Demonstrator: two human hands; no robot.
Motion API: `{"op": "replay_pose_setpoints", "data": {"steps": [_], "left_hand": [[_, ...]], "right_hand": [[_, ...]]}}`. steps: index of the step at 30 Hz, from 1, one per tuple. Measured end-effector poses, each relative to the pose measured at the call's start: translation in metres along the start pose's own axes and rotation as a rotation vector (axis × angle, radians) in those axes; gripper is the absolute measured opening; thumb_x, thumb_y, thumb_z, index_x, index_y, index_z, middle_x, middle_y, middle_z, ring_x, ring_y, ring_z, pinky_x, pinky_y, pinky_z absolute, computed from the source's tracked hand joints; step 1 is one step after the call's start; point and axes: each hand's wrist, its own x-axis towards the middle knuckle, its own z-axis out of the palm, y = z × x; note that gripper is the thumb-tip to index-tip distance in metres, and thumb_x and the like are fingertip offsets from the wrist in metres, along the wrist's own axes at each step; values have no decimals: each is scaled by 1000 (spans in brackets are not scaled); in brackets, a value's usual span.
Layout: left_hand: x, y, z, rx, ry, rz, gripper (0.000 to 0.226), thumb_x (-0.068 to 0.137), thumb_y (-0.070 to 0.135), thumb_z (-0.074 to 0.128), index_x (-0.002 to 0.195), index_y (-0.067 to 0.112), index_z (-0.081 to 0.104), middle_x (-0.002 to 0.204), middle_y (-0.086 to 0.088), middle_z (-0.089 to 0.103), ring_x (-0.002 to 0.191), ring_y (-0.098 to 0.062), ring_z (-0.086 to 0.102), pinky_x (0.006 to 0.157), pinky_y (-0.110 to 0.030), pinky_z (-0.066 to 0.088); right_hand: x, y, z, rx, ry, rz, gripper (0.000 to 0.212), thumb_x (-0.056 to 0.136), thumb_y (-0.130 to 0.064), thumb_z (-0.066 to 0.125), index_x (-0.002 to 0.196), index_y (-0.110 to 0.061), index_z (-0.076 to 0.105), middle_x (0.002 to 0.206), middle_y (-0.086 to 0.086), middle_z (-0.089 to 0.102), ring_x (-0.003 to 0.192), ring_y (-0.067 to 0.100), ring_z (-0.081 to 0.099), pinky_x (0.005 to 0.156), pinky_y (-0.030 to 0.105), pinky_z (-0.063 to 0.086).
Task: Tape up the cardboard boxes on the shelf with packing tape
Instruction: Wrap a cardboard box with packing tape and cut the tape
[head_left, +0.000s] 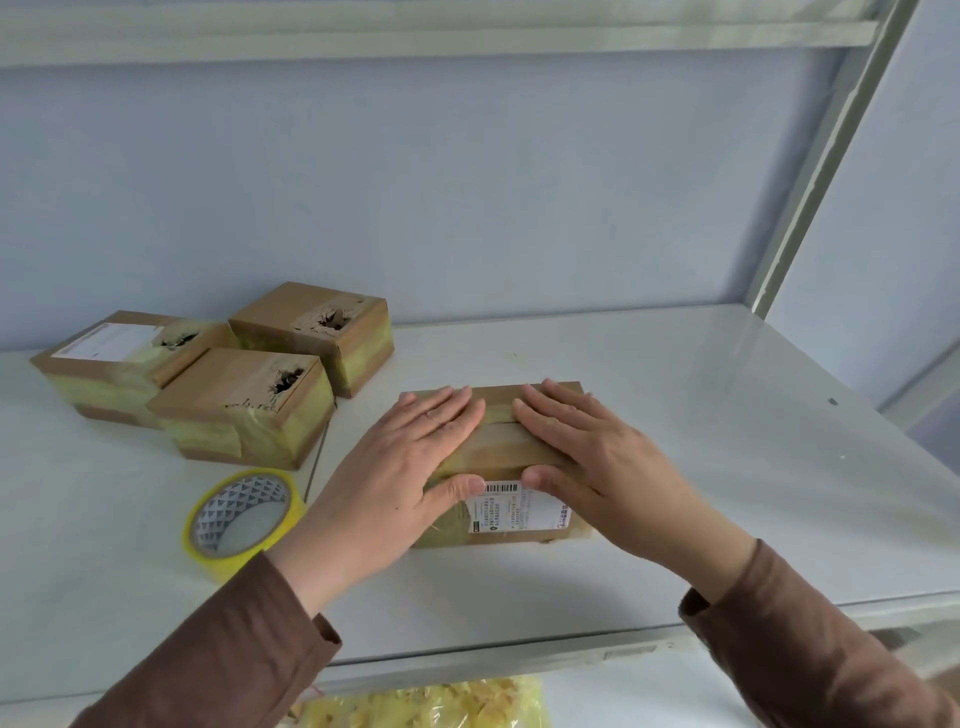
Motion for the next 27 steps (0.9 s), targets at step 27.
{"op": "replay_pose_setpoints", "data": {"steps": [27], "left_hand": [[-12,6,22,-1495,304,-658,74,78,21,68,146,41,47,144,4,58,125,-10,59,110,-39,45]], "right_hand": [[-13,12,34,1305,247,510,66,88,-23,64,148,-41,44,152,-22,44,144,2,39,112,30,43]]}}
